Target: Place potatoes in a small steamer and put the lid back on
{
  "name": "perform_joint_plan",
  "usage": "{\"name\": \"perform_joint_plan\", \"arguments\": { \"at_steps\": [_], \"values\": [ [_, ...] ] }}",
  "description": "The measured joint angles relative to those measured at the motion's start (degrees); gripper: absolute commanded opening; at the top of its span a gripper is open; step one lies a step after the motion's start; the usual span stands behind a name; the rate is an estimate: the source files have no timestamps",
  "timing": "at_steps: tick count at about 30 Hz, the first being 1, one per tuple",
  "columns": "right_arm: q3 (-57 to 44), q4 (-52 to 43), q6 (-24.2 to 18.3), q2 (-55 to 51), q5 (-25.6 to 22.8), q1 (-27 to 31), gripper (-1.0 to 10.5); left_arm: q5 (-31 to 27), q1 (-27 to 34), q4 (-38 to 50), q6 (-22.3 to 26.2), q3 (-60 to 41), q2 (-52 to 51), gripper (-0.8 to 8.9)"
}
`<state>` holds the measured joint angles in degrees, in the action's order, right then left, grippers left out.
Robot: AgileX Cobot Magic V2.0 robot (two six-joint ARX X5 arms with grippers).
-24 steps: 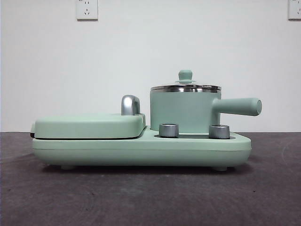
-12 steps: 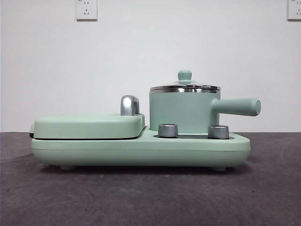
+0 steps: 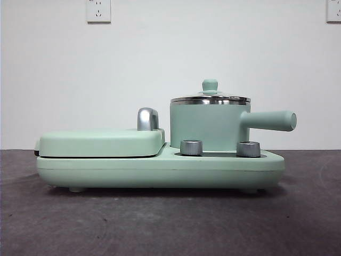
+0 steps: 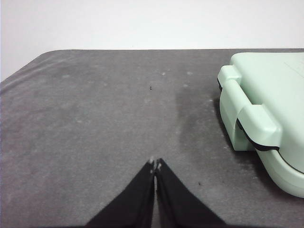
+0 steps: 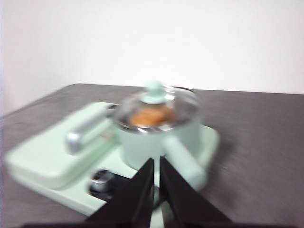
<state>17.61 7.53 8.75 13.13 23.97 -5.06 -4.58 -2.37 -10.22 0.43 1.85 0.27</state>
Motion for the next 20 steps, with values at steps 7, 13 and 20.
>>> {"name": "perform_joint_plan", "arguments": {
  "at_steps": [7, 13, 20],
  "values": [
    [-8.59, -0.26, -3.08, -7.43, -10.38, 2.16, 0.2, 0.0, 0.0, 0.0, 0.02, 0.0, 0.0, 0.06],
    [-13.35, -0.57, -7.8, -10.69, -14.43, 3.3, 0.2, 0.0, 0.0, 0.0, 0.0, 0.0, 0.0, 0.06],
    [-16.63, 1.99, -8.98, -12.74, -18.05, 3.32, 0.2, 0.0, 0.0, 0.0, 0.02, 0.0, -0.02, 0.06]
  ]
}}
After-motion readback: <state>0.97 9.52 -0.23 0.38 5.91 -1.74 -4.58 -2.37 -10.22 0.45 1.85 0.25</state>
